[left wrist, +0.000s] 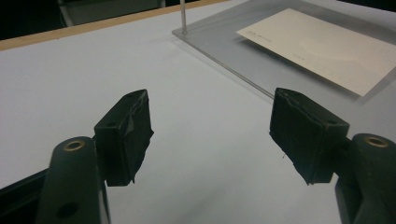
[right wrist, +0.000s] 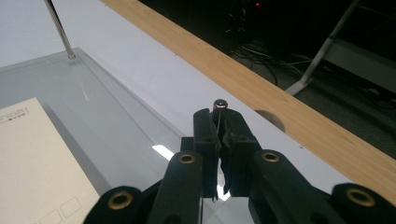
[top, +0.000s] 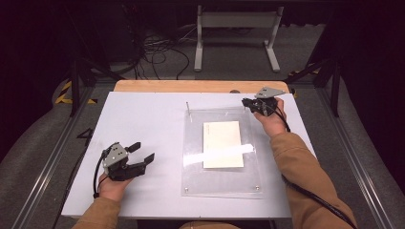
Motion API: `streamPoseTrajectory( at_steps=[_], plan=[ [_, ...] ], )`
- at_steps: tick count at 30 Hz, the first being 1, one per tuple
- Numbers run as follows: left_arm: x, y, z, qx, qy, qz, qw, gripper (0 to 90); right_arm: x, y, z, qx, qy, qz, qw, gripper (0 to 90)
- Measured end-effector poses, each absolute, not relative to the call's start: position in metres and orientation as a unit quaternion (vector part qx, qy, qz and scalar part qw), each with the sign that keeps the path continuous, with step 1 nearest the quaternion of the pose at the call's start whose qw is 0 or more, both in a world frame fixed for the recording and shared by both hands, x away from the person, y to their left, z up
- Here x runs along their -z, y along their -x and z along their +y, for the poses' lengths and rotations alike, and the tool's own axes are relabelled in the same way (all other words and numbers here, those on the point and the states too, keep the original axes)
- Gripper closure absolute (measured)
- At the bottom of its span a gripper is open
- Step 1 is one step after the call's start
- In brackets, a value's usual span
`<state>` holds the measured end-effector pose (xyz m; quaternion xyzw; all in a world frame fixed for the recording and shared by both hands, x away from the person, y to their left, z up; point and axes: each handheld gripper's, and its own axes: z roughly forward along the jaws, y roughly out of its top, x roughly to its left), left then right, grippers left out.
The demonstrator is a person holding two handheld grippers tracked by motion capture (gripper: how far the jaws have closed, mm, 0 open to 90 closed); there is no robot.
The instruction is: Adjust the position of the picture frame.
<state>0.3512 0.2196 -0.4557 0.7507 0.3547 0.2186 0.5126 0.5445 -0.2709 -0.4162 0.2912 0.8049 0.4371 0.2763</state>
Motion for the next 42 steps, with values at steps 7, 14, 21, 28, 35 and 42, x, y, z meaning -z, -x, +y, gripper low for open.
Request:
streamPoseTrajectory(
  at_steps=[7, 14, 21, 28, 35, 42],
  plan=[
    [0.456, -0.351, 0.219, -0.216, -0.754, 0.353, 0.510, 29.5, 0.433, -0.549, -0.259, -0.435, -0.299, 0.812, 0.249, 84.6],
    [0.456, -0.351, 0.218, -0.217, -0.756, 0.352, 0.508, 29.5, 0.439, -0.546, -0.262, -0.443, -0.300, 0.810, 0.240, 84.6],
    [0.457, -0.351, 0.213, -0.201, -0.764, 0.345, 0.507, 32.3, 0.439, -0.546, -0.262, -0.443, -0.300, 0.812, 0.235, 84.7],
    [0.459, -0.350, 0.204, -0.192, -0.779, 0.332, 0.495, 32.8, 0.439, -0.541, -0.261, -0.449, -0.293, 0.814, 0.224, 84.9],
    [0.459, -0.350, 0.200, -0.193, -0.787, 0.325, 0.489, 32.7, 0.442, -0.528, -0.259, -0.461, -0.277, 0.817, 0.208, 84.9],
    [0.459, -0.350, 0.199, -0.193, -0.787, 0.324, 0.489, 32.7, 0.443, -0.521, -0.257, -0.468, -0.270, 0.819, 0.196, 84.9]
  ],
)
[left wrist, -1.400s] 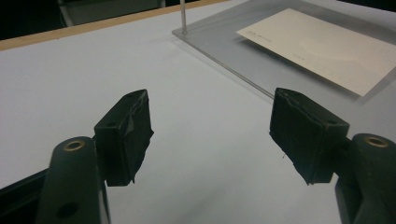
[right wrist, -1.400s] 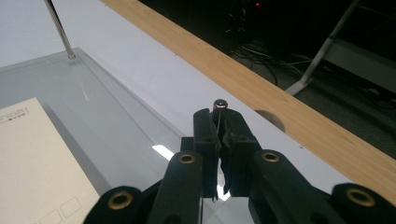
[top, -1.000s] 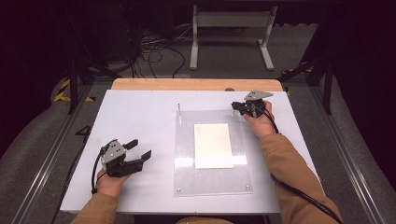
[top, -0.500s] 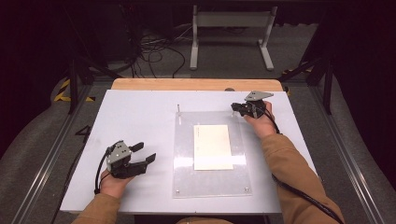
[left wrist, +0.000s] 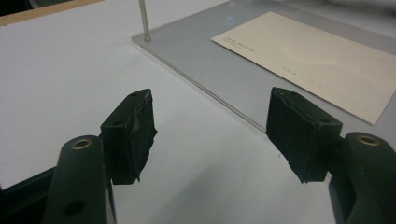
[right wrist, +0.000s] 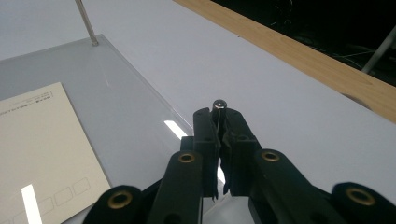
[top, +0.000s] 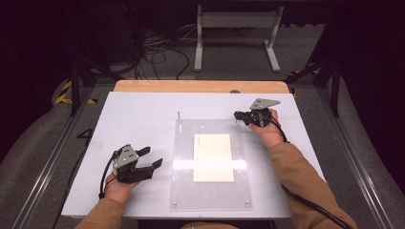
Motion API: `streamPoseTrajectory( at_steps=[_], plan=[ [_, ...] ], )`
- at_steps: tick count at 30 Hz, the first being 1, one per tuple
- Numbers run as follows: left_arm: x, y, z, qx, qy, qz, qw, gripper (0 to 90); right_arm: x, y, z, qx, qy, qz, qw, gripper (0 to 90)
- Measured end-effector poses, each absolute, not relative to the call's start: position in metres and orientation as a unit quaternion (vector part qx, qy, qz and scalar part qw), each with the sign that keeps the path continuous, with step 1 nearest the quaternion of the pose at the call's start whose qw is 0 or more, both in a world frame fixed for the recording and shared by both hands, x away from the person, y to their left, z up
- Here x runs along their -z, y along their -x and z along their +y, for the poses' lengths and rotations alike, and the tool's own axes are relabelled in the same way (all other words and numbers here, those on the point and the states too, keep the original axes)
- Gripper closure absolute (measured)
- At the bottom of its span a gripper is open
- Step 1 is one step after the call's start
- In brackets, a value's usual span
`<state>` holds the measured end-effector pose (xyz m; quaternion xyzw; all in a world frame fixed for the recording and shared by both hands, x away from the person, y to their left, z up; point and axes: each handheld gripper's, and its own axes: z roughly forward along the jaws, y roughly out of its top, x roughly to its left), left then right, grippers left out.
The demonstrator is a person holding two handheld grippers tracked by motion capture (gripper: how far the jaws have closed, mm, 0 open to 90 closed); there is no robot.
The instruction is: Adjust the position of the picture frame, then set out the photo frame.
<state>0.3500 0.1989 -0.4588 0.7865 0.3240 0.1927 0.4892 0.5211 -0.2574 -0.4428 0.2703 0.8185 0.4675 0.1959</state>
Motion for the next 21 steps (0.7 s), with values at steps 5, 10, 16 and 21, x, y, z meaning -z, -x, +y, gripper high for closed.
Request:
streamPoseTrajectory(
  at_steps=[5, 10, 16, 21],
  plan=[
    [0.459, -0.350, 0.199, -0.192, -0.787, 0.325, 0.488, 32.7, 0.443, -0.514, -0.256, -0.470, -0.265, 0.820, 0.188, 84.8],
    [0.458, -0.350, 0.199, -0.192, -0.787, 0.322, 0.490, 32.7, 0.444, -0.514, -0.256, -0.474, -0.269, 0.818, 0.183, 84.7],
    [0.458, -0.349, 0.197, -0.192, -0.787, 0.322, 0.490, 32.6, 0.444, -0.512, -0.256, -0.478, -0.273, 0.816, 0.179, 80.9],
    [0.456, -0.348, 0.195, -0.190, -0.785, 0.321, 0.494, 32.4, 0.446, -0.502, -0.255, -0.502, -0.305, 0.781, 0.213, 54.5]
  ],
)
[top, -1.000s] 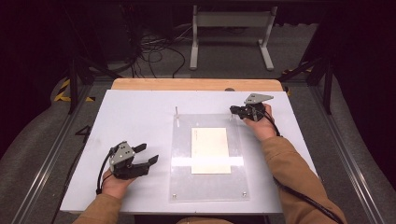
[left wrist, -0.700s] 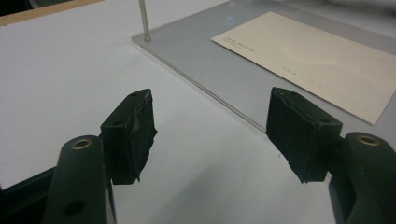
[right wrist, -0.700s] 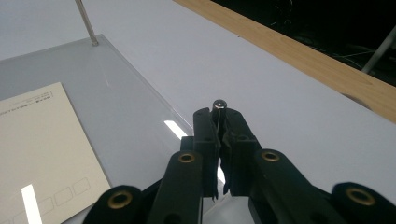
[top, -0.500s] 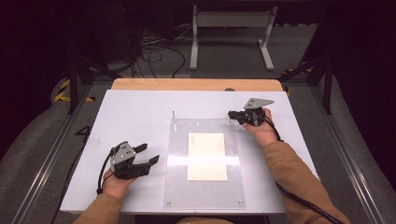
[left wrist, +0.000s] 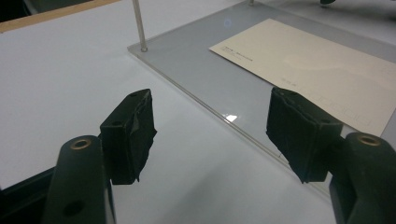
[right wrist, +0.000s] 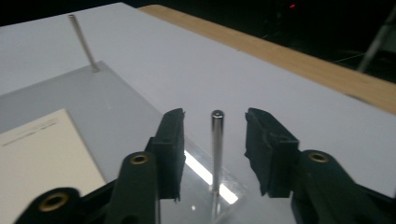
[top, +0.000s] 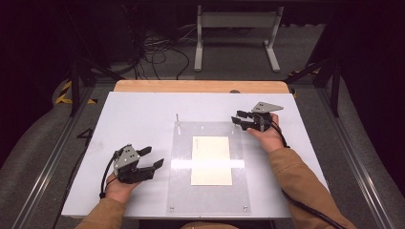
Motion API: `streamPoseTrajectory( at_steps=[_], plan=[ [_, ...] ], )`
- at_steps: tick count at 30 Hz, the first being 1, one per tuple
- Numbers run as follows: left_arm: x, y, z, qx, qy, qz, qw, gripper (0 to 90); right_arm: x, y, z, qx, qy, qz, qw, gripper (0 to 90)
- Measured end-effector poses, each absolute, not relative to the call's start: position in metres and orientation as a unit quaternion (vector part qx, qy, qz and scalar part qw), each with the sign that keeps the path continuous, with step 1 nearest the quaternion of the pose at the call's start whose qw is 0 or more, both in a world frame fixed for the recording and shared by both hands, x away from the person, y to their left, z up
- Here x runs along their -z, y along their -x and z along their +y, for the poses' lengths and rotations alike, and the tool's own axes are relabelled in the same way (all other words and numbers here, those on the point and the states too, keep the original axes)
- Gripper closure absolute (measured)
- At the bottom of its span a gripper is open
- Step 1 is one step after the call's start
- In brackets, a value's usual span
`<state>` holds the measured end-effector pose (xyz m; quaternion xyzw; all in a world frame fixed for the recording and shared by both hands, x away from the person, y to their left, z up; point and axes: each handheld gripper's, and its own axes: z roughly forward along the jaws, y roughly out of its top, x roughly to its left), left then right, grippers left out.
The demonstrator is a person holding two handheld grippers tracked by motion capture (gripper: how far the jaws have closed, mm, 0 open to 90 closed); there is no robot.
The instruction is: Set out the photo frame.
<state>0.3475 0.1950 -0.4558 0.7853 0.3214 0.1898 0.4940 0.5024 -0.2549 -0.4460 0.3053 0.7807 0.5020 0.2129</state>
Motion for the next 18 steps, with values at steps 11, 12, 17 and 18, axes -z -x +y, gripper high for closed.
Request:
streamPoseTrajectory(
  at_steps=[11, 12, 17, 18],
  plan=[
    [0.452, -0.342, 0.191, -0.195, -0.788, 0.315, 0.491, 32.0, 0.453, -0.492, -0.256, -0.487, -0.340, 0.766, 0.245, 64.4],
    [0.452, -0.342, 0.191, -0.198, -0.789, 0.313, 0.490, 31.8, 0.453, -0.491, -0.254, -0.480, -0.338, 0.770, 0.249, 66.9],
    [0.452, -0.341, 0.189, -0.199, -0.791, 0.309, 0.488, 31.8, 0.454, -0.487, -0.245, -0.464, -0.366, 0.768, 0.248, 76.5],
    [0.452, -0.341, 0.189, -0.199, -0.791, 0.309, 0.488, 31.7, 0.453, -0.487, -0.243, -0.461, -0.368, 0.769, 0.248, 79.7]
  ],
)
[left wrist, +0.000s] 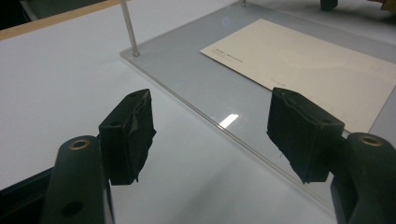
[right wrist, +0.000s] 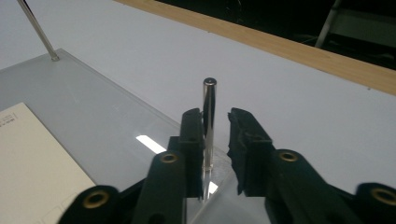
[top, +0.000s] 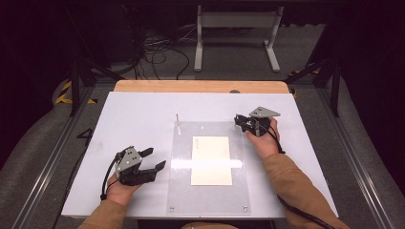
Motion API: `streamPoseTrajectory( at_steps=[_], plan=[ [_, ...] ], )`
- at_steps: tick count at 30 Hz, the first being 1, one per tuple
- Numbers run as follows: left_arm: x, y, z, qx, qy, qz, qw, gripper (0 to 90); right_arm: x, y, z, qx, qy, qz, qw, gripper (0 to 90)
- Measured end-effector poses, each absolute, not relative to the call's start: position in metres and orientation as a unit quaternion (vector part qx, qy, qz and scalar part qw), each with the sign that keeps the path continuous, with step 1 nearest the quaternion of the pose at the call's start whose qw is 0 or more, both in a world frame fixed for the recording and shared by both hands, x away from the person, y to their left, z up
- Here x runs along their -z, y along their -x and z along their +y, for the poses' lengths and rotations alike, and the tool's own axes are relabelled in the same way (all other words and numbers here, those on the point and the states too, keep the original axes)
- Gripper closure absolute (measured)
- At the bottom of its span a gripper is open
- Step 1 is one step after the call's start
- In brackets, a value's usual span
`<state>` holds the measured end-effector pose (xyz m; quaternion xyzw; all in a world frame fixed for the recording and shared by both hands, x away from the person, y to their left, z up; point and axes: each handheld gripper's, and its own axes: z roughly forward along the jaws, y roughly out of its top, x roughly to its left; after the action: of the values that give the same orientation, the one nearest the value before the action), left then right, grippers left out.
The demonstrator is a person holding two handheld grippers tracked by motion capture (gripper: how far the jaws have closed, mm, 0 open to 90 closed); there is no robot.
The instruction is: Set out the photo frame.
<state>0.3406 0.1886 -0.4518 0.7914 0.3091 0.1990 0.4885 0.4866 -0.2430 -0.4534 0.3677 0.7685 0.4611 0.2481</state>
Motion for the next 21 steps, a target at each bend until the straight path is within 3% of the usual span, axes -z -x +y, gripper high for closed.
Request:
streamPoseTrajectory(
  at_steps=[2, 9, 21],
  plan=[
    [0.452, -0.341, 0.189, -0.200, -0.792, 0.308, 0.488, 31.7, 0.453, -0.487, -0.240, -0.455, -0.367, 0.773, 0.248, 84.4],
    [0.452, -0.341, 0.190, -0.199, -0.791, 0.310, 0.489, 31.7, 0.449, -0.494, -0.237, -0.454, -0.361, 0.776, 0.247, 80.6],
    [0.451, -0.340, 0.189, -0.201, -0.791, 0.307, 0.489, 31.8, 0.444, -0.500, -0.229, -0.437, -0.395, 0.774, 0.234, 85.3]
  ],
)
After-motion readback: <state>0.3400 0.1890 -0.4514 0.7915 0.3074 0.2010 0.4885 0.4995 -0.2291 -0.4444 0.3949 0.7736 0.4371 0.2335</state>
